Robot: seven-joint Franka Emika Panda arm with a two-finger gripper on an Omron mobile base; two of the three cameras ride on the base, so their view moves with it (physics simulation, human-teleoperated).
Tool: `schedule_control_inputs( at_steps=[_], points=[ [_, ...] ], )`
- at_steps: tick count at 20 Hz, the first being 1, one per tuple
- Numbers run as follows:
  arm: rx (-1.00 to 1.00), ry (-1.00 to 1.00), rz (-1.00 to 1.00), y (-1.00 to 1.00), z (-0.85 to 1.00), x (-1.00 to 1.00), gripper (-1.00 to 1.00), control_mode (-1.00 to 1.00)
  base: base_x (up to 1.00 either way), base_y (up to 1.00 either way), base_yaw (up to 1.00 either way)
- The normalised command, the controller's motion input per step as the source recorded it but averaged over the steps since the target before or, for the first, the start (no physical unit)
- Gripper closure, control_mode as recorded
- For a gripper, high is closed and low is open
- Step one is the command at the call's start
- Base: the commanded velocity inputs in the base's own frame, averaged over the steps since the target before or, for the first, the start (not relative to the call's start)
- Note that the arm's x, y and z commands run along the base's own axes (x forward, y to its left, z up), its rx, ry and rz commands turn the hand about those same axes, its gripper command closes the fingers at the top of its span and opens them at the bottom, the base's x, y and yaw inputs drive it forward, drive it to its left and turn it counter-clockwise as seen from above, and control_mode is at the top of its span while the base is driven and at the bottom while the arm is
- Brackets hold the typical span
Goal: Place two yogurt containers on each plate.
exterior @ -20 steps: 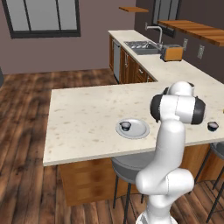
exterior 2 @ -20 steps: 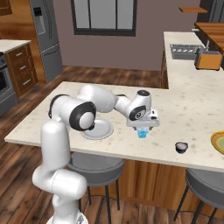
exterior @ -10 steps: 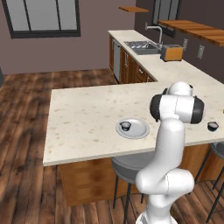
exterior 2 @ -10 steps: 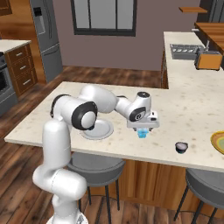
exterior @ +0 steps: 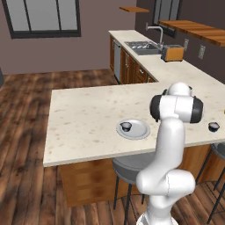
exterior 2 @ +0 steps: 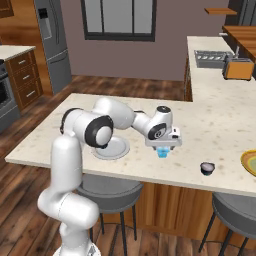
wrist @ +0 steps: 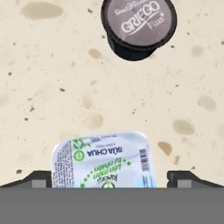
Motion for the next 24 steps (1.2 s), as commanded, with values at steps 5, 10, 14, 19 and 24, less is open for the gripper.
schedule_control_inputs(
  at_steps=[5, 10, 14, 19, 24],
  points=[
    [0.0, 0.0, 0.0, -0.11, -0.11, 0.16, -1.0, -1.0, 0.0, 0.0, 0.0],
    [0.0, 0.0, 0.0, -0.04, -0.14, 0.08, -1.0, -1.0, 0.0, 0.0, 0.0],
    [0.0, 0.01, 0.0, -0.13, -0.17, -0.01, -1.0, -1.0, 0.0, 0.0, 0.0],
    [0.0, 0.03, 0.0, -0.17, -0.2, -0.07, -1.0, -1.0, 0.0, 0.0, 0.0],
    [0.0, 0.04, 0.0, -0.04, -0.25, -0.12, -1.0, -1.0, 0.0, 0.0, 0.0]
  ],
)
